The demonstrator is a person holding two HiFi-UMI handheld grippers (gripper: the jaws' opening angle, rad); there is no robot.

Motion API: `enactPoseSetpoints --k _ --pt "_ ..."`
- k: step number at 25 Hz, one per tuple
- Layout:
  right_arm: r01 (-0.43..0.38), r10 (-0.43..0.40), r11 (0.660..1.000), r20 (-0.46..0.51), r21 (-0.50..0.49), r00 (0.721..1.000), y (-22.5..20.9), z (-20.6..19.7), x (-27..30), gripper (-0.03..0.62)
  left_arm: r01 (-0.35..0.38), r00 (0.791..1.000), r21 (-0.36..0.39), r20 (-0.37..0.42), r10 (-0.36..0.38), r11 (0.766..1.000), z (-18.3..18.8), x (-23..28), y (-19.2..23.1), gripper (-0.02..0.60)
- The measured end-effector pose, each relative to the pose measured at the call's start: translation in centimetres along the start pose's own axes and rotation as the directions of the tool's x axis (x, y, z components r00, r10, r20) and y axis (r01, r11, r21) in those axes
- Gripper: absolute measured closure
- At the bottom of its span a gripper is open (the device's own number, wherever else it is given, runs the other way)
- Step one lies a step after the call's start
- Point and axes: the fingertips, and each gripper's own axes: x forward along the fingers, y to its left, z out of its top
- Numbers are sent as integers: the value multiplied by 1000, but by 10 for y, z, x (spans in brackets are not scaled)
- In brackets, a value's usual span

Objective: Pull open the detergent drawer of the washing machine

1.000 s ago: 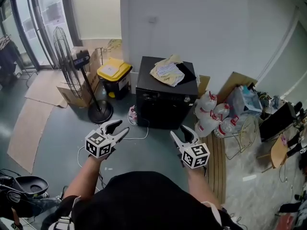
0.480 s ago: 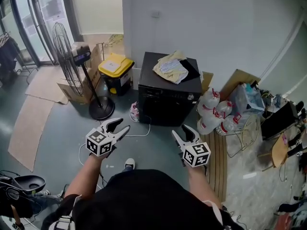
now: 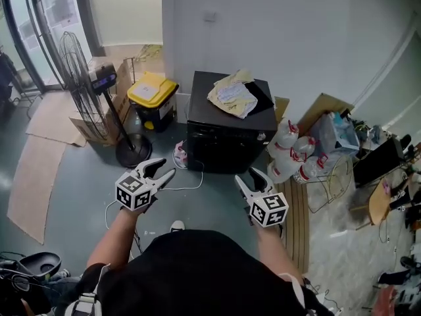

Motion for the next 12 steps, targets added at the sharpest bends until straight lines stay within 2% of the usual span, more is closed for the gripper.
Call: enactPoseSetpoints --k 12 --pt "69 -69 998 -3 16 998 -16 18 46 367 80 997 23 -21 -79 997 22 38 54 394"
